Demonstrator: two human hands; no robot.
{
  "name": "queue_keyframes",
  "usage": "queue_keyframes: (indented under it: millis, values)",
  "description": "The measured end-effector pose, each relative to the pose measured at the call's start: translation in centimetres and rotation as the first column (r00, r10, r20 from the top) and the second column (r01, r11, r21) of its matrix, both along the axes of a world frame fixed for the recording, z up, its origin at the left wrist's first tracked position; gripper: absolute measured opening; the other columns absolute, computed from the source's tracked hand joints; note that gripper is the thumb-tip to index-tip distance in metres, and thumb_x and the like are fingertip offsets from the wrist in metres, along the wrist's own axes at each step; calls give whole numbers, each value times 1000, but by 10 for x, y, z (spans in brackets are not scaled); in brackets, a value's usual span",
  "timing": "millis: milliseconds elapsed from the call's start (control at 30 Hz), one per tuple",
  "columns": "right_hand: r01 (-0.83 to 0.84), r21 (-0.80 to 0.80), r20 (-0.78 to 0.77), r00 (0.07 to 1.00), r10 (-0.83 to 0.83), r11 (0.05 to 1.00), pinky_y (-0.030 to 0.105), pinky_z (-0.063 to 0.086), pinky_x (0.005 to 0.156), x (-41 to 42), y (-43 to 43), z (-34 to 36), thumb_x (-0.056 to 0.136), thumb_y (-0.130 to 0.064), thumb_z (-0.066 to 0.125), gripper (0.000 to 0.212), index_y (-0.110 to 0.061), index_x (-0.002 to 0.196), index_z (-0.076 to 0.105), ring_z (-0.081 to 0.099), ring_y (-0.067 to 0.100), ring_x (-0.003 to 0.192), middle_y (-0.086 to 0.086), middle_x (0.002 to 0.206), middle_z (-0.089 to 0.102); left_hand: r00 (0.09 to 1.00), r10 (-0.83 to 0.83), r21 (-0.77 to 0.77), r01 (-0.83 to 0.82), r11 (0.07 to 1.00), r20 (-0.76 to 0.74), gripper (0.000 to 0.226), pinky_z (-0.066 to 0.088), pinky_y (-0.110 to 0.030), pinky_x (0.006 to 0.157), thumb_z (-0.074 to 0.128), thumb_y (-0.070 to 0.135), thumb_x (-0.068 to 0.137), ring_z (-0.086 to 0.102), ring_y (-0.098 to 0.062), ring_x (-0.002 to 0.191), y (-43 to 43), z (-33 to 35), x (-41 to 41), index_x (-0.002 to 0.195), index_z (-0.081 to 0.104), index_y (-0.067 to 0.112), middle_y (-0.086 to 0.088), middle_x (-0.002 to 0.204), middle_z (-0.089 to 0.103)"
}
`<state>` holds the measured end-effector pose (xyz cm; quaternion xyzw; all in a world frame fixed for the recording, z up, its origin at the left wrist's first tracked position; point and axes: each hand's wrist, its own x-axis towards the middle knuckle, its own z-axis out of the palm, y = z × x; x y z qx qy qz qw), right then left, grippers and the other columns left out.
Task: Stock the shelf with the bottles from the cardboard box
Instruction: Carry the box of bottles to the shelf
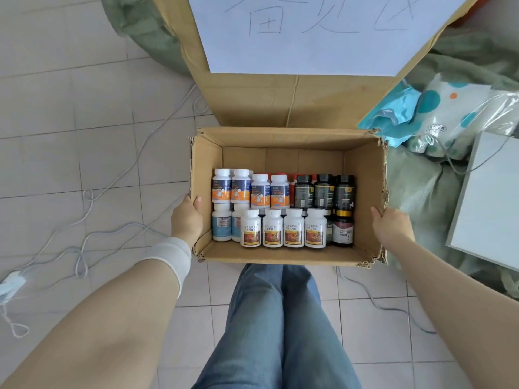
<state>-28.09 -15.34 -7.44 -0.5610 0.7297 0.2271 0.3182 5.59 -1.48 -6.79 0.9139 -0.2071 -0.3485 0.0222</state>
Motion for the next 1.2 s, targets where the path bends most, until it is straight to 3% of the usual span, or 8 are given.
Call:
queue_keyframes:
  millis: [200, 300, 433, 567, 700, 900, 1100, 1200]
  values:
    - [92, -39, -10, 996, -92, 995, 36, 42, 69, -26, 38, 37, 101, -32, 32, 48, 9, 110, 56, 60, 40, 96, 29, 102, 62, 989, -150, -35, 150, 988, 18, 43, 39, -42, 92, 30, 27, 103, 51, -43, 114, 5, 35, -10, 123, 48, -7, -28, 121, 57]
    - [212, -71, 1, 977, -212, 975, 39, 45, 72, -42, 73, 66, 101, -32, 33, 47, 8, 107, 57, 59, 39, 93, 27, 98, 61, 970, -242, -51, 243, 969, 19, 43, 39, -43, 90, 29, 26, 103, 52, -45, 112, 6, 58, -21, 119, 48, -9, -31, 118, 57]
    - [410, -122, 24, 911, -411, 904, 37, 44, 72, -68, 135, 99, 99, -32, 37, 45, 7, 102, 59, 55, 34, 82, 17, 83, 54, 916, -402, -86, 401, 912, 11, 43, 41, -43, 87, 28, 28, 103, 53, -45, 106, 5, 81, -36, 111, 50, -7, -31, 113, 58]
    - [593, -163, 30, 802, -597, 789, 41, 47, 81, -85, 210, 124, 99, -31, 38, 41, 4, 107, 59, 59, 40, 95, 25, 97, 61, 818, -574, -132, 565, 814, -43, 42, 40, -41, 84, 29, 28, 102, 53, -45, 106, 3, 101, -61, 113, 49, -7, -32, 113, 57]
    - [720, -165, 10, 684, -729, 674, 38, 44, 80, -97, 297, 149, 100, -29, 37, 39, 3, 111, 58, 57, 40, 98, 28, 104, 60, 654, -756, -126, 747, 653, -38, 41, 41, -43, 85, 29, 30, 102, 54, -45, 103, 11, 114, -93, 103, 50, -5, -30, 109, 59]
    - [894, -165, -7, 421, -907, 416, 37, 42, 77, -107, 434, 167, 100, -27, 39, 41, 8, 113, 56, 56, 42, 103, 32, 109, 60, 365, -928, -138, 917, 373, -78, 40, 41, -41, 86, 29, 31, 102, 53, -42, 106, 44, 133, -166, 105, 52, -2, -26, 113, 59]
    - [975, -149, -7, 167, -986, 166, 37, 43, 82, -114, 570, 173, 100, -27, 38, 43, 8, 118, 54, 55, 41, 109, 30, 116, 59, 121, -988, -129, 983, 132, -91, 47, 37, -42, 99, 29, 31, 103, 47, -42, 122, 116, 145, -250, 134, 44, 0, -25, 131, 52]
    - [989, -141, 12, 50, -999, 47, 38, 44, 85, -126, 640, 167, 100, -28, 38, 45, 8, 123, 52, 54, 41, 111, 30, 119, 58, 14, -996, -171, 985, 29, -85, 45, 40, -44, 99, 30, 33, 102, 51, -39, 119, 164, 147, -297, 132, 48, 4, -20, 128, 56]
